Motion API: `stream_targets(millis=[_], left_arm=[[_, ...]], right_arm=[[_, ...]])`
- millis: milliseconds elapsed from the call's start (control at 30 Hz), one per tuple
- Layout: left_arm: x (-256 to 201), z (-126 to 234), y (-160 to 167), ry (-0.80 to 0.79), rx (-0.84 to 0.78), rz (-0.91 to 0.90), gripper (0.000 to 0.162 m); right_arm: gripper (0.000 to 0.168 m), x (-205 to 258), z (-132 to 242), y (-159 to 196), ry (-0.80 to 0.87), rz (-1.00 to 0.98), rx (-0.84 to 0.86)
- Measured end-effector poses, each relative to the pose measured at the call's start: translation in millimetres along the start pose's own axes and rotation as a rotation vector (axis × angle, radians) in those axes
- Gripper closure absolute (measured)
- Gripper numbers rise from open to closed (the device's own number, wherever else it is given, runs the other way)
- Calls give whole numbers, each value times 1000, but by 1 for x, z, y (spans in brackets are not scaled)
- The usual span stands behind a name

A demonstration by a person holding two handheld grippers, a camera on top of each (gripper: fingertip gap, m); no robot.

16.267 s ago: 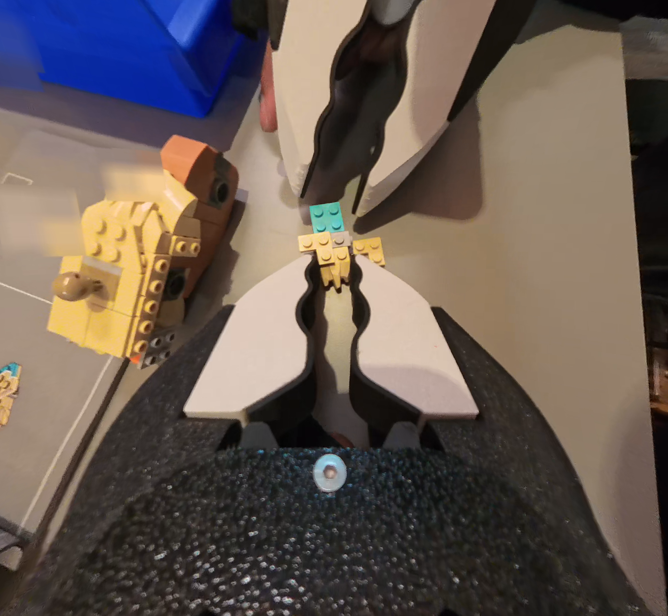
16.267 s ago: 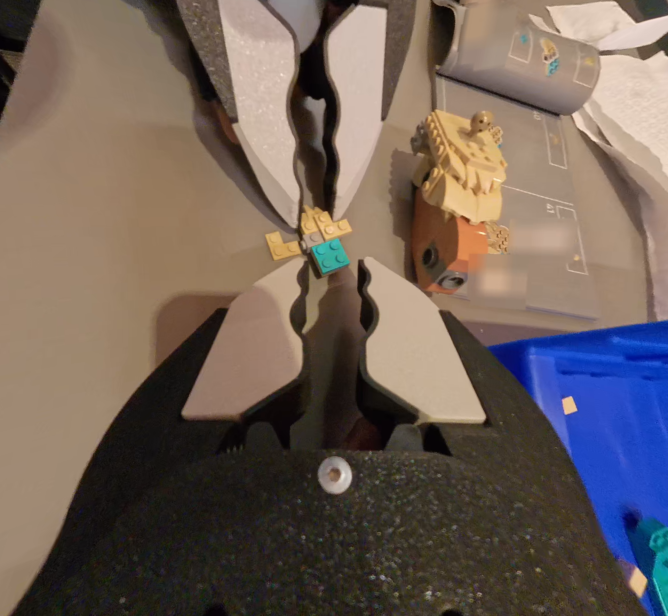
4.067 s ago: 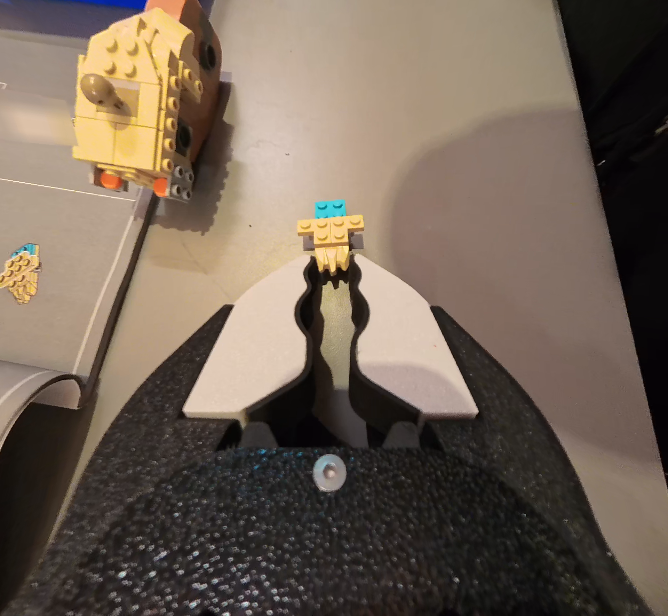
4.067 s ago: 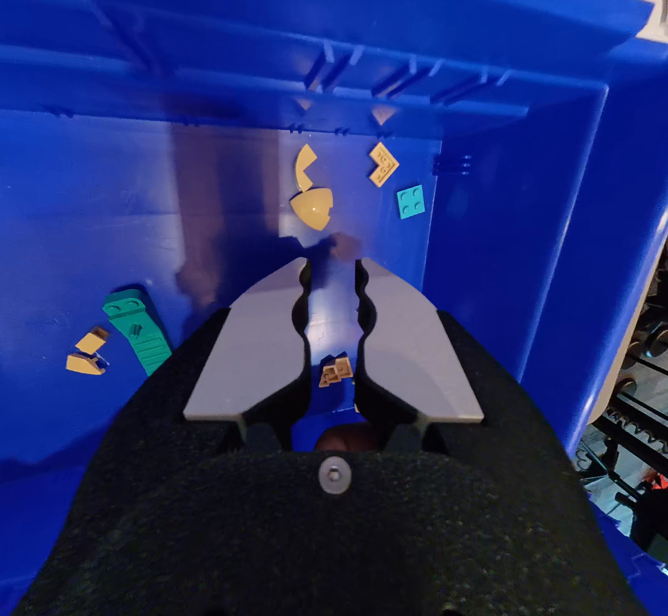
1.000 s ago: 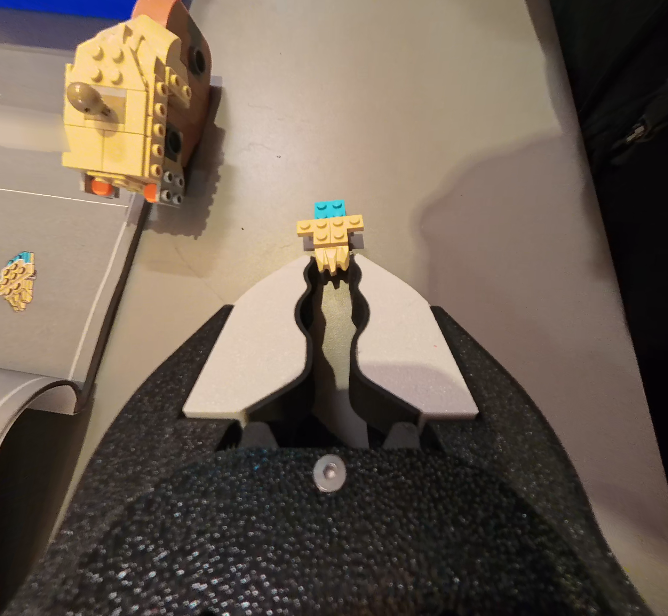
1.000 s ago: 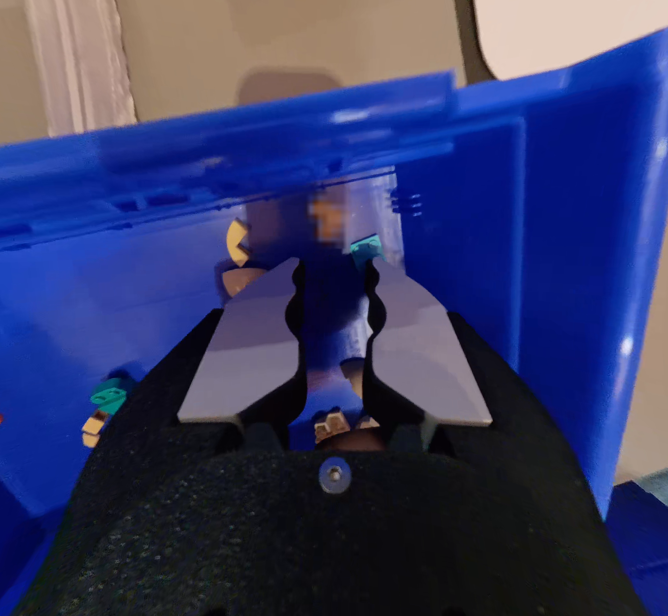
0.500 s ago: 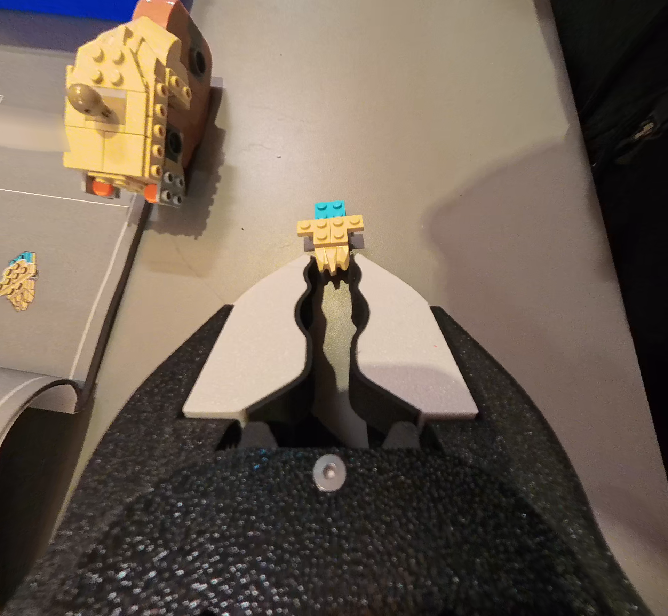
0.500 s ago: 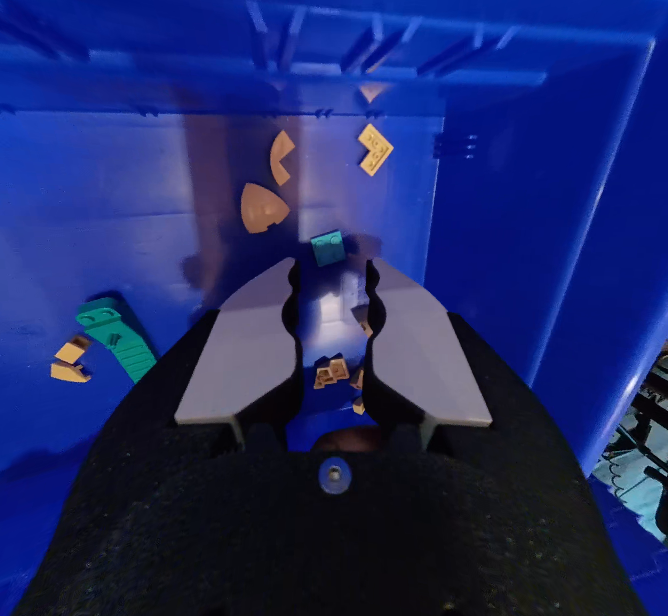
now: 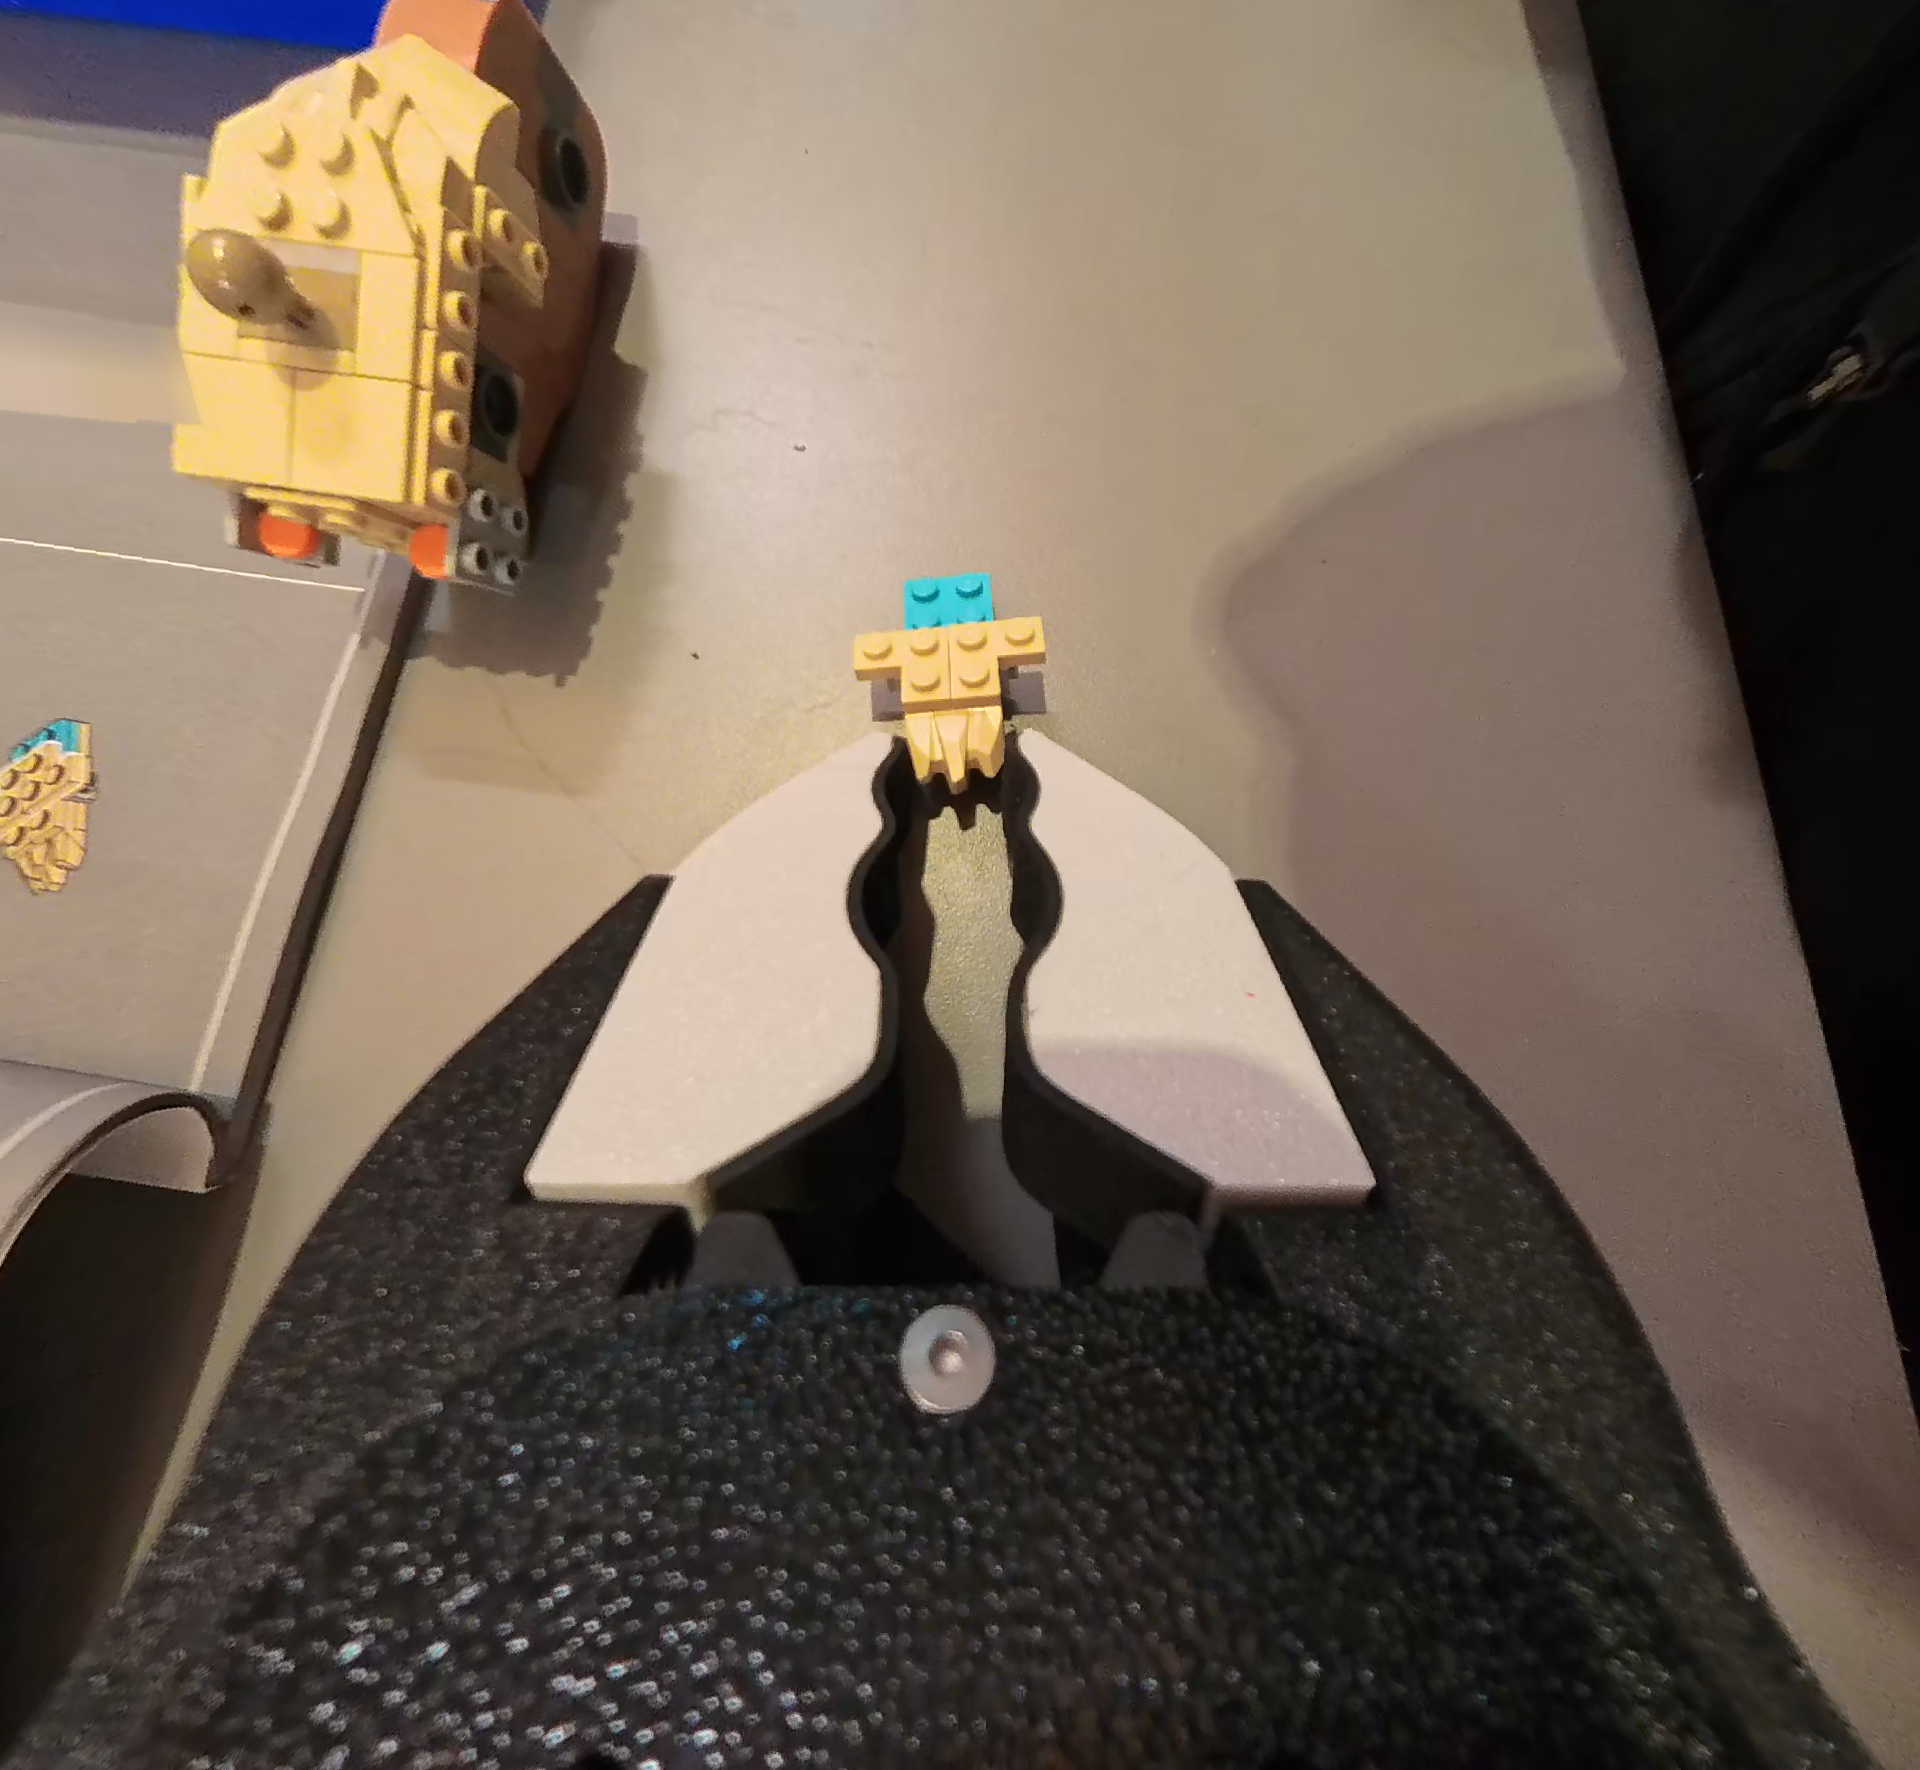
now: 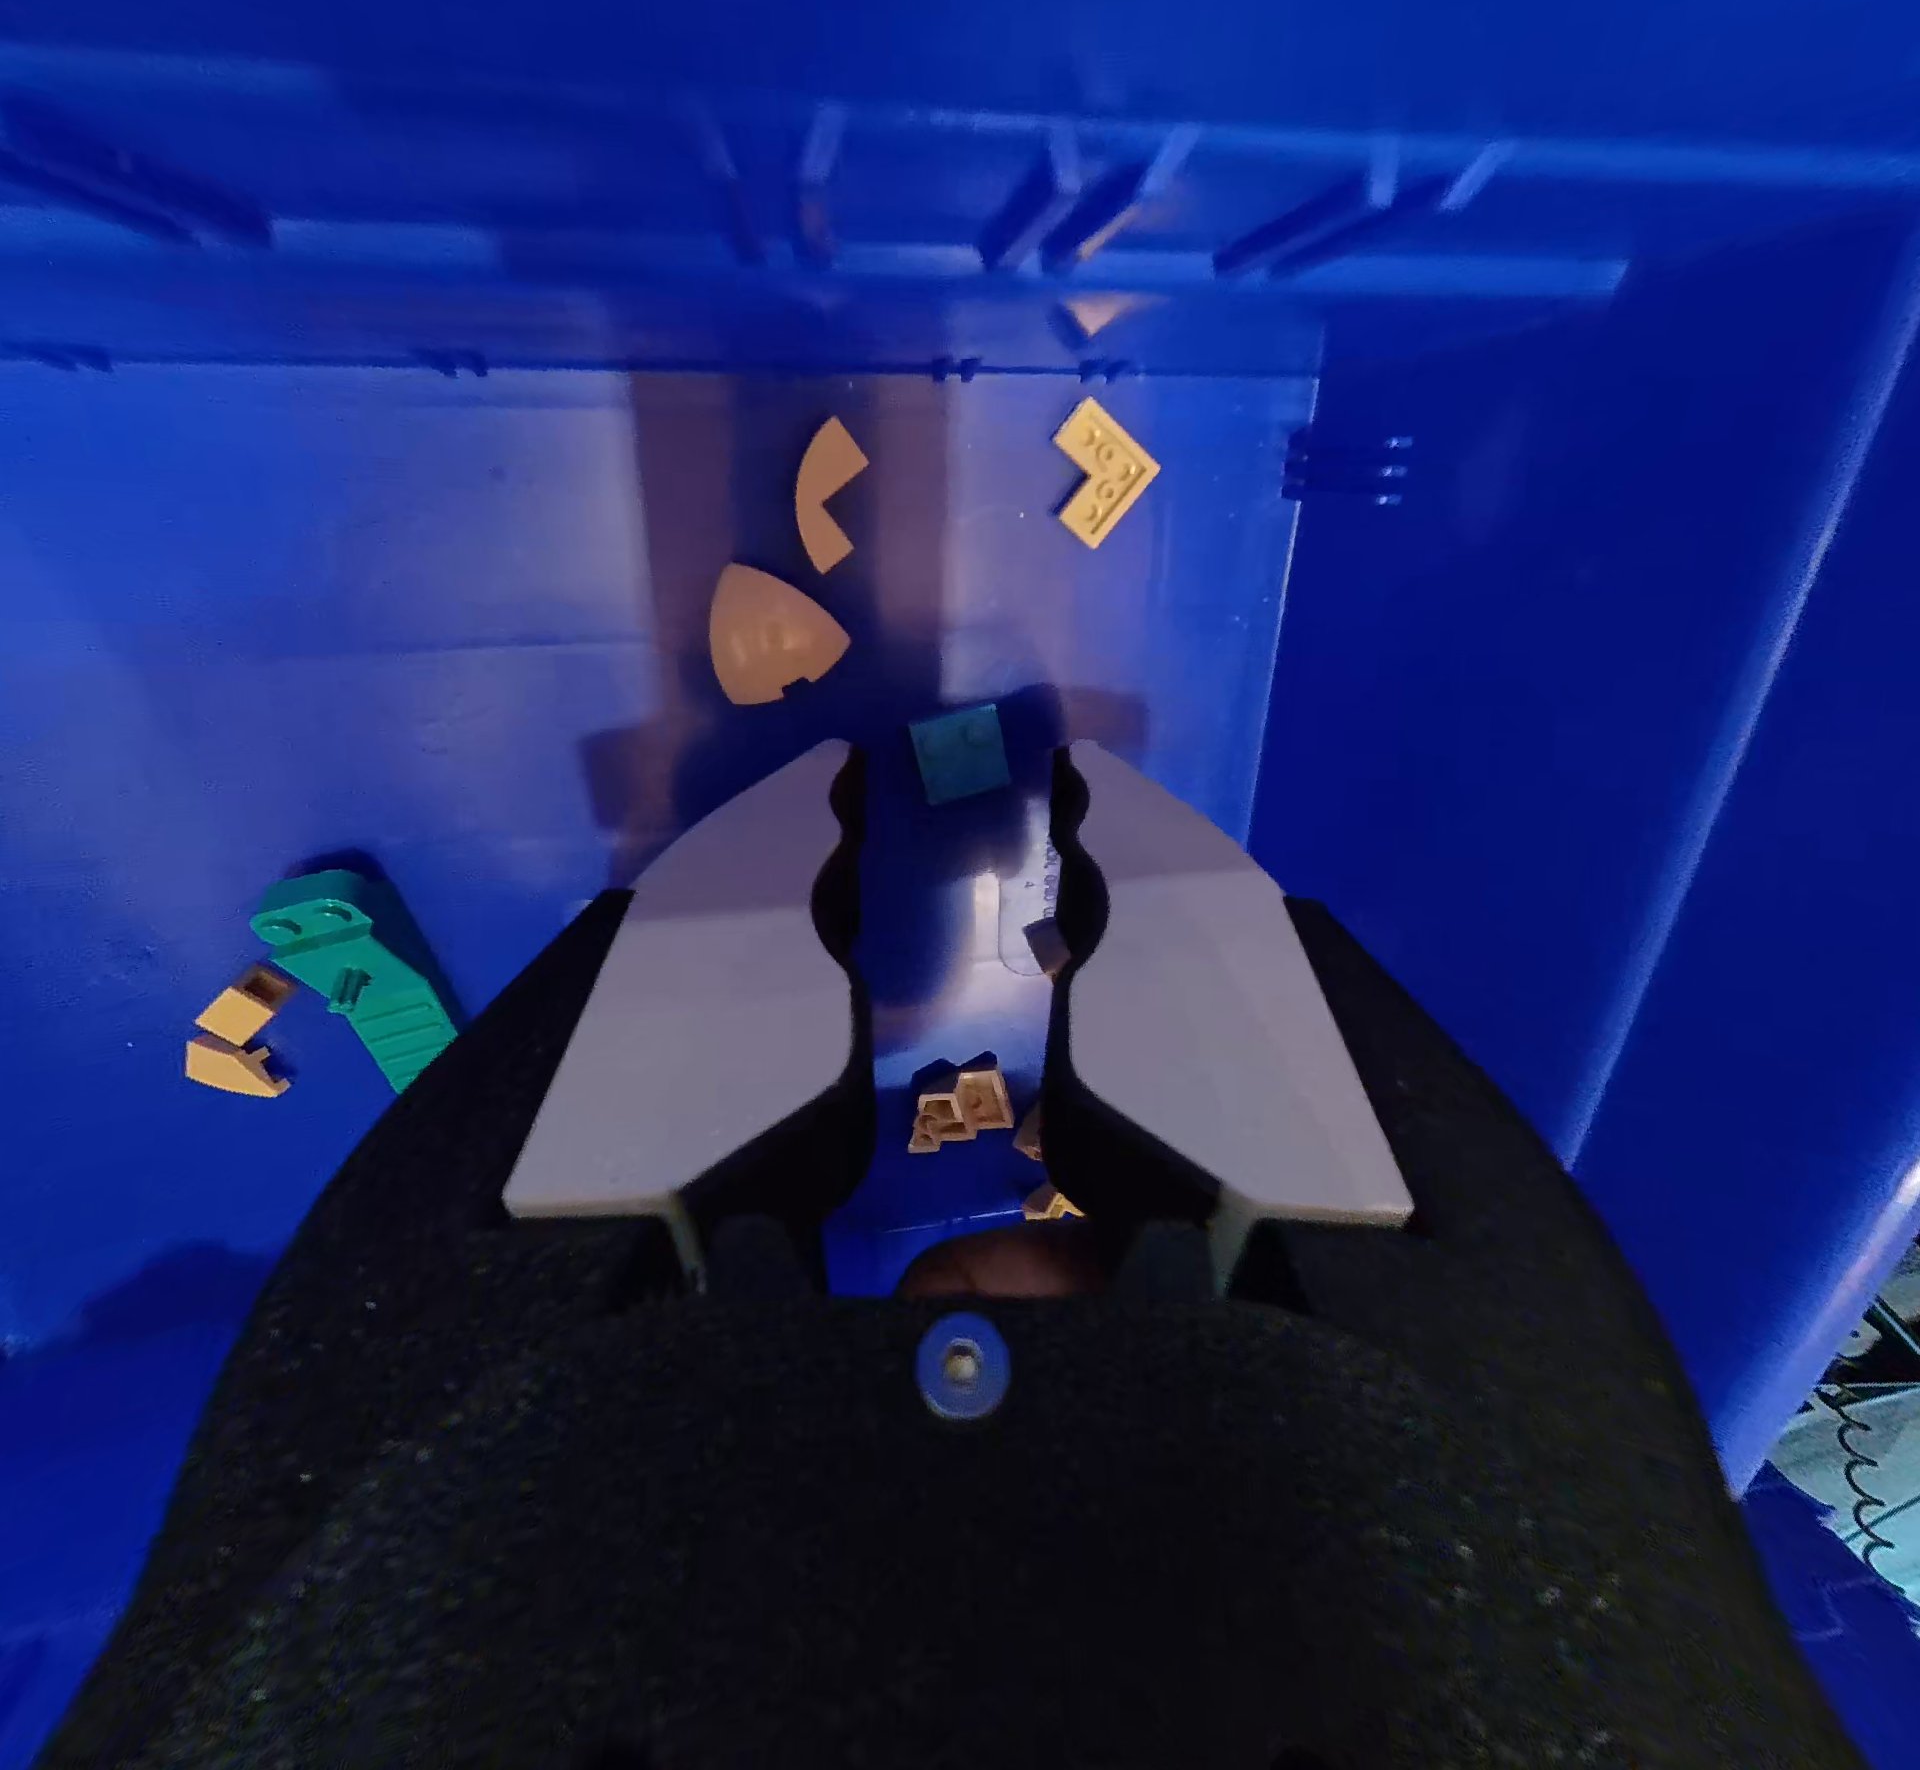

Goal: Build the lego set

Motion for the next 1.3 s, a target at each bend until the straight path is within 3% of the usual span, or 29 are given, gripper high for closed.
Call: stream_targets(millis=[267, 433, 633, 833, 967, 1100, 1300], left_arm=[[0, 0, 0, 0, 0, -1, 146], [0, 0, 0, 2, 0, 1, 146], [0, 0, 0, 6, 0, -3, 146], [0, -1, -1, 7, -2, -14, 146], [2, -3, -2, -22, -1, 9, 146], [-1, -4, -4, -23, -2, 2, 146], [-12, -14, -14, -10, -6, -32, 146]], right_arm=[[138, 0, -1, 0, -32, -15, 8], [152, 2, -1, -1, -41, -15, 10], [154, 5, 1, 2, -34, -38, -11], [154, 24, 34, 6, 18, -74, -122], [154, 74, 82, -4, 59, -98, -281], [155, 166, 113, -23, 40, -47, -439], [155, 292, 76, -81, -108, 43, -484]])
Point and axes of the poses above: each gripper's, where its closed fingertips meet, z back along the fingers, y out of its underside, x = y × z across the jaws, the point moved 7 cm from there along z, back along the fingers, and after that the axes turned 3 degrees about -z, right-handed, at the moved point
